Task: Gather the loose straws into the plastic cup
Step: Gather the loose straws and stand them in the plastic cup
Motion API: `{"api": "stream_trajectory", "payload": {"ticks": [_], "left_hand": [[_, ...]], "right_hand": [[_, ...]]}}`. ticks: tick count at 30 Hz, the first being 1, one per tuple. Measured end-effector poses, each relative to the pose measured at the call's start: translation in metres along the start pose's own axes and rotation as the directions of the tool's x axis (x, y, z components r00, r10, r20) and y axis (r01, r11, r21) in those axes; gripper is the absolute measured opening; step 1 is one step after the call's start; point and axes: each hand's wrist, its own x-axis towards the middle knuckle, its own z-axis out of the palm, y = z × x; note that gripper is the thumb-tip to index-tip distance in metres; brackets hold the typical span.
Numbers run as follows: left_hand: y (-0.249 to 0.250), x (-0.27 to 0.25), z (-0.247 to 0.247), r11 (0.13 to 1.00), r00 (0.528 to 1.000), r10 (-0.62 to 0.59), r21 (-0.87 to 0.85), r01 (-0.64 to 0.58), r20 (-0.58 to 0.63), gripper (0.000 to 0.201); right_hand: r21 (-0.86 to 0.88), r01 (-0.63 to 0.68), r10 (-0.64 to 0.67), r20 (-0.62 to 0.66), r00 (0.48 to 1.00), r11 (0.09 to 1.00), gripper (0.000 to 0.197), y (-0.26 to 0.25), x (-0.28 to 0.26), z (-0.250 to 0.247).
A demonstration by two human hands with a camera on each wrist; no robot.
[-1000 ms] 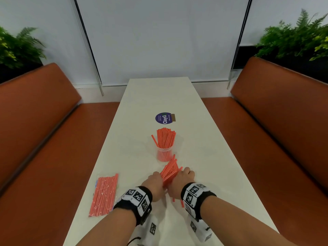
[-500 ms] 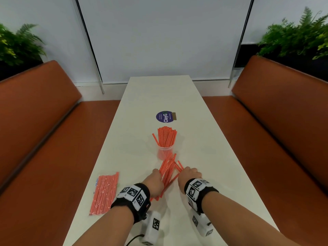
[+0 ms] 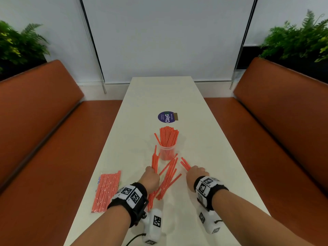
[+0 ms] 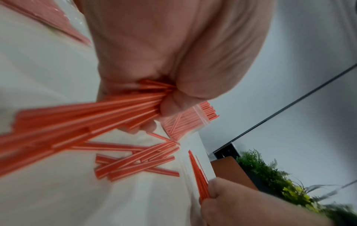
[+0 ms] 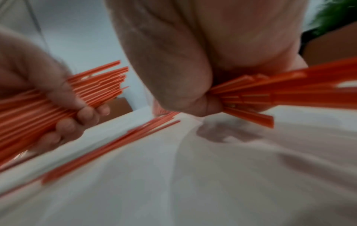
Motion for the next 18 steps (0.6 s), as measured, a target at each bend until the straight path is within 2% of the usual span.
{"api": "stream_trajectory", "payload": {"ticks": [4,7,9,11,13,15,18], "left_hand": [[0.003,0.006,-0.010,0.986,0.997,-0.002,-0.164,-0.010,-0.075,0.024],[0.014,0.004,-0.017,0.955,0.993,0.031,-0.290,-0.064,-0.116,0.024],[0.023,0.000,-0.021,0.920,0.992,0.061,-0.378,-0.100,-0.113,0.020],[0.027,0.001,-0.023,0.898,0.988,0.079,-0.422,-0.128,-0.133,0.016],[0.030,0.000,-0.024,0.876,0.983,0.097,-0.455,-0.160,-0.157,0.015],[0.032,0.001,-0.025,0.866,0.980,0.103,-0.470,-0.172,-0.168,0.014],[0.035,0.002,-0.027,0.850,0.973,0.112,-0.488,-0.199,-0.201,0.011]], "right_hand": [[0.181,0.041,-0.035,-0.033,0.999,0.983,0.032,0.014,0.007,-0.031],[0.466,0.090,-0.049,-0.099,0.994,0.880,0.031,0.019,0.008,-0.067],[0.611,0.191,-0.079,-0.205,0.975,0.769,0.029,0.018,0.012,-0.093],[0.703,0.350,-0.151,-0.331,0.932,0.620,0.023,0.010,0.015,-0.115],[0.788,0.479,-0.213,-0.429,0.878,0.387,0.019,-0.004,0.018,-0.132],[0.813,0.543,-0.233,-0.498,0.835,0.209,0.013,-0.023,0.022,-0.143],[0.795,0.601,-0.236,-0.570,0.787,0.083,0.006,-0.050,0.031,-0.150]]}}
